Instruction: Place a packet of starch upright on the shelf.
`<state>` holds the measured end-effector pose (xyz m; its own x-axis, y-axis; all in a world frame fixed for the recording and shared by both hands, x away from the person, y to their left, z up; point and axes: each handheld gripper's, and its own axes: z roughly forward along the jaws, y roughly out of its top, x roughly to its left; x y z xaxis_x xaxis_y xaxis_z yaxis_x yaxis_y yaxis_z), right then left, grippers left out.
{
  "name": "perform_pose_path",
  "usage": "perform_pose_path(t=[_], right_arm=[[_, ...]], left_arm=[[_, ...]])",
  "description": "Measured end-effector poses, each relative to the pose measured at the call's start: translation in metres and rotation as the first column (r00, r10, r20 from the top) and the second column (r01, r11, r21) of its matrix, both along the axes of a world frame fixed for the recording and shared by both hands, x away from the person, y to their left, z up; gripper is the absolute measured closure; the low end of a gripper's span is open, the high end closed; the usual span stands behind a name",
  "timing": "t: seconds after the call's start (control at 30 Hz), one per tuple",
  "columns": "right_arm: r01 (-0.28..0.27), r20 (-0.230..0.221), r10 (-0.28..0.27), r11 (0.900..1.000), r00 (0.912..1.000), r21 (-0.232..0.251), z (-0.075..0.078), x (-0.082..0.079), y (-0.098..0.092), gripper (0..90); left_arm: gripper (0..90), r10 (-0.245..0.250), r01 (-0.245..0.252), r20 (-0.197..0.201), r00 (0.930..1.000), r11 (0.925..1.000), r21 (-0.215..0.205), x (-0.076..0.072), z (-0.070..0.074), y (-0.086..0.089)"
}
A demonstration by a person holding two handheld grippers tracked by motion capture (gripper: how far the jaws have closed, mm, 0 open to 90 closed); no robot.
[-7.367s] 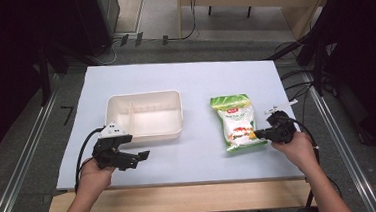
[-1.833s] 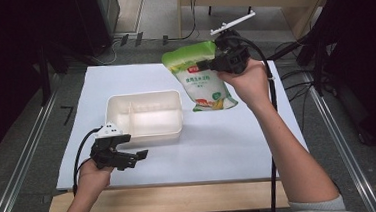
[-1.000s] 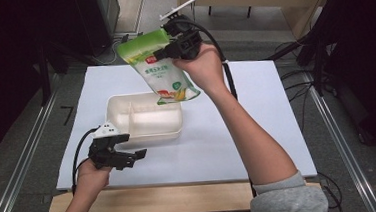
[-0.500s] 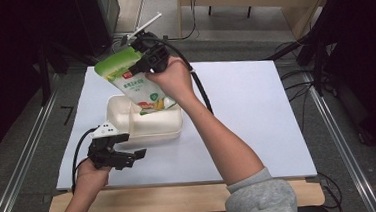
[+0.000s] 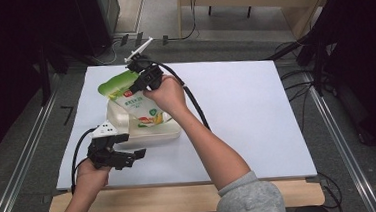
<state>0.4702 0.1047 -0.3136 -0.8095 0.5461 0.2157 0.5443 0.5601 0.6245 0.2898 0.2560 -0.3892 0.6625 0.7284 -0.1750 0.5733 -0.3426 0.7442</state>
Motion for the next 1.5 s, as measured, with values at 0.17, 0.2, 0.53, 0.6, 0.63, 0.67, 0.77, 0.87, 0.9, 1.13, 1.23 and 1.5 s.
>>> perform_pose_path(t=[0.17, 0.2, 0.53, 0.6, 0.63, 0.67, 0.77, 0.87, 0.9, 1.13, 1.23, 1.5], right_arm=[[0.033, -0.014, -0.033, 0.998, 0.9994, 0.05, -0.011, 0.009, -0.02, 90.0], [0.033, -0.014, -0.033, 0.998, 0.9994, 0.05, -0.011, 0.009, -0.02, 90.0], [0.124, -0.024, -0.123, 0.99, 0.9922, 0.064, -0.028, 0.016, -0.06, 87.1], [0.134, -0.028, -0.132, 0.989, 0.9909, 0.065, -0.032, 0.018, -0.066, 84.5], [0.139, -0.035, -0.137, 0.988, 0.99, 0.074, -0.034, 0.019, -0.07, 83.8], [0.142, -0.04, -0.139, 0.987, 0.9895, 0.081, -0.035, 0.019, -0.072, 83.8], [0.137, -0.043, -0.133, 0.986, 0.9902, 0.095, -0.038, 0.019, -0.078, 80.0], [0.124, -0.017, -0.123, 0.987, 0.9923, 0.099, -0.039, 0.019, -0.081, 66.7], [0.114, -0.003, -0.114, 0.989, 0.9935, 0.099, -0.04, 0.019, -0.082, 62.5], [0.117, 0.021, -0.12, 0.987, 0.9925, 0.107, -0.036, 0.018, -0.105, 49.5], [0.125, 0.018, -0.128, 0.987, 0.9917, 0.099, -0.038, 0.016, -0.119, 49.0], [0.146, 0.023, -0.15, 0.983, 0.9884, 0.114, -0.043, 0.008, -0.151, 48.5]], left_arm=[[14.6, -0.001, 0.001, -0.003, 1.0, 1.0, 0.005, 0.0, 0.0, -0.001], [14.6, -0.001, 0.001, -0.004, 1.0, 1.0, 0.006, 0.0, 0.0, -0.001], [14.7, -0.006, 0.006, -0.008, 0.9999, 0.9998, 0.017, 0.0, -0.001, -0.002], [14.7, -0.009, 0.009, -0.009, 0.9999, 0.9998, 0.02, 0.0, -0.001, -0.002], [14.7, -0.008, 0.008, -0.009, 0.9999, 0.9998, 0.021, 0.0, -0.001, -0.002], [14.7, -0.006, 0.007, -0.009, 0.9999, 0.9998, 0.02, 0.001, -0.001, -0.002], [14.7, -0.007, 0.007, -0.008, 0.9999, 0.9997, 0.021, 0.0, -0.001, -0.003], [14.7, -0.006, 0.006, -0.007, 1.0, 0.9997, 0.026, 0.0, -0.001, -0.002], [14.7, -0.006, 0.006, -0.008, 1.0, 0.9998, 0.017, 0.0, -0.002, -0.002], [14.7, -0.011, 0.011, -0.01, 0.9999, 0.9995, 0.028, 0.001, -0.002, -0.003], [14.7, -0.009, 0.009, -0.007, 0.9999, 0.9996, 0.028, 0.0, -0.002, -0.004], [14.6, -0.008, 0.009, -0.012, 0.9999, 0.9994, 0.033, 0.0, -0.003, -0.005]])
